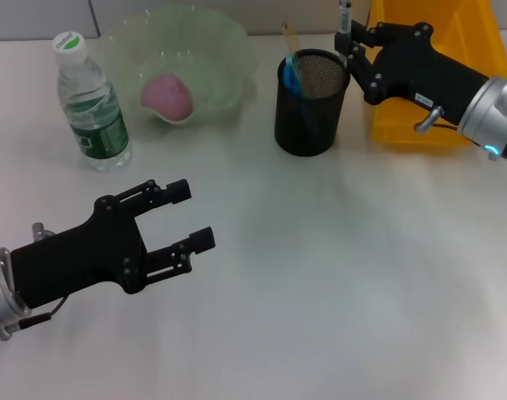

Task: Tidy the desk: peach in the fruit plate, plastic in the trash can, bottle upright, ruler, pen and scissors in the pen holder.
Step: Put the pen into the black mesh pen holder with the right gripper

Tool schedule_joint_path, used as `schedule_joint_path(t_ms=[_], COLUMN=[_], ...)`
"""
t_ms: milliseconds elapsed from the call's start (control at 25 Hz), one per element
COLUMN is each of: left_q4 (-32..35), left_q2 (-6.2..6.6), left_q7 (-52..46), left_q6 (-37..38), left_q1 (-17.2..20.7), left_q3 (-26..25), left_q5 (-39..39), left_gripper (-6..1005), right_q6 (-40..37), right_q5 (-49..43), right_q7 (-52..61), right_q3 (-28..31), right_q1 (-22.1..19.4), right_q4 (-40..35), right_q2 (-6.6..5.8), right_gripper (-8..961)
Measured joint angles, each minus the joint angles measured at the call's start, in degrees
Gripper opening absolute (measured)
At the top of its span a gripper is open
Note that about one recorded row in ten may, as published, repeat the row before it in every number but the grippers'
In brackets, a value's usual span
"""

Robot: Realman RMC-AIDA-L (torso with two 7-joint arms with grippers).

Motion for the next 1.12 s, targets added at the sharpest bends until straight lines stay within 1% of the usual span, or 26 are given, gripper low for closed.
schedule_joint_path(t_ms=[40, 400, 800, 1120], left_q4=[0.0, -0.1, -0.09, -0.08], left_q2=[0.01, 0.01, 0.15, 0.19], left_q7=[-0.02, -0.12, -0.15, -0.15], left_q6=[0.0, 0.62, 0.71, 0.71], left_q1=[0.0, -0.06, -0.09, -0.09], left_q3=[0.0, 0.0, 0.0, 0.0], left_q5=[-0.11, -0.42, -0.43, -0.42], left_gripper=[754, 754, 754, 754], right_q6=[0.0, 5.96, 9.36, 9.46], right_q5=[0.0, 0.25, -0.15, 0.04], right_q7=[0.0, 5.61, 8.69, 8.77], right_q3=[0.0, -0.71, -1.08, -1.08], right_q1=[0.0, 4.29, 6.36, 6.42], right_q4=[0.0, 3.89, 5.9, 6.09], right_q2=[0.0, -0.06, -0.06, -0.01], right_gripper=[183, 187, 192, 195])
